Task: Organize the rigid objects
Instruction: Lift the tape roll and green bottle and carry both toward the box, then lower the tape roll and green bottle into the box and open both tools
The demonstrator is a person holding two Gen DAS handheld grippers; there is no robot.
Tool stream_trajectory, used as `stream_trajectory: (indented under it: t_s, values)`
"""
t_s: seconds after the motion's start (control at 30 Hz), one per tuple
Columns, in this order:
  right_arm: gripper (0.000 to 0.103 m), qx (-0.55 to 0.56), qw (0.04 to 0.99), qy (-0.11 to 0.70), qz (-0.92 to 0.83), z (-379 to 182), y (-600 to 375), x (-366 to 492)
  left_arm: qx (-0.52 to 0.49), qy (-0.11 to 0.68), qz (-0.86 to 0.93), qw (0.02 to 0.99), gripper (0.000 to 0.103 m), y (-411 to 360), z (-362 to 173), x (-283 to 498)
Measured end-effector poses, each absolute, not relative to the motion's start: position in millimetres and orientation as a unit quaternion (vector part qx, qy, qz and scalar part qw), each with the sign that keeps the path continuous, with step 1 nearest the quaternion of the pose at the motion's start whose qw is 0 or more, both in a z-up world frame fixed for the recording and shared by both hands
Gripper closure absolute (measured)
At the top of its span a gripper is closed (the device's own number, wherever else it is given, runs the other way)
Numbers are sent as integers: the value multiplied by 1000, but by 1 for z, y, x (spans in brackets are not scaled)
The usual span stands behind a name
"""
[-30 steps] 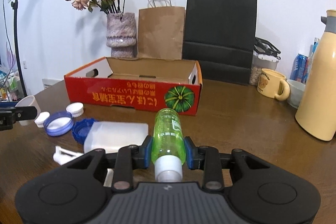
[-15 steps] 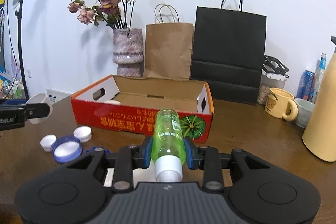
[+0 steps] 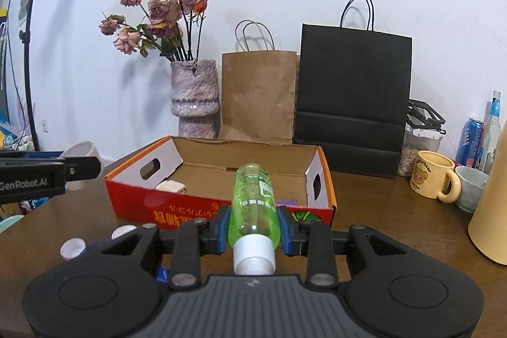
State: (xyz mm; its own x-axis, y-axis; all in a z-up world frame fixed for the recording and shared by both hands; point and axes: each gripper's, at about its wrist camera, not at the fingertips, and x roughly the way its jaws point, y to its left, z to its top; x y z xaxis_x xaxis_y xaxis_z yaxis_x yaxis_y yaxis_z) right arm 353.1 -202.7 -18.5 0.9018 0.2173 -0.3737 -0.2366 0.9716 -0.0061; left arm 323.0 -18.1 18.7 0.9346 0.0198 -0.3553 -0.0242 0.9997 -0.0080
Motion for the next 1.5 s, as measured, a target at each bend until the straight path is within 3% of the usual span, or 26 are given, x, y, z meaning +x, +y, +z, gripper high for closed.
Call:
stream_trajectory:
  t_s: [0.87, 1.5]
  values:
    - [73, -2, 982, 157, 103, -9, -190, 446, -45, 187, 51, 980, 58, -8, 20, 420]
    - [73, -18, 975, 187, 122, -23, -175, 514, -27, 206, 78, 975, 58, -1, 4, 488]
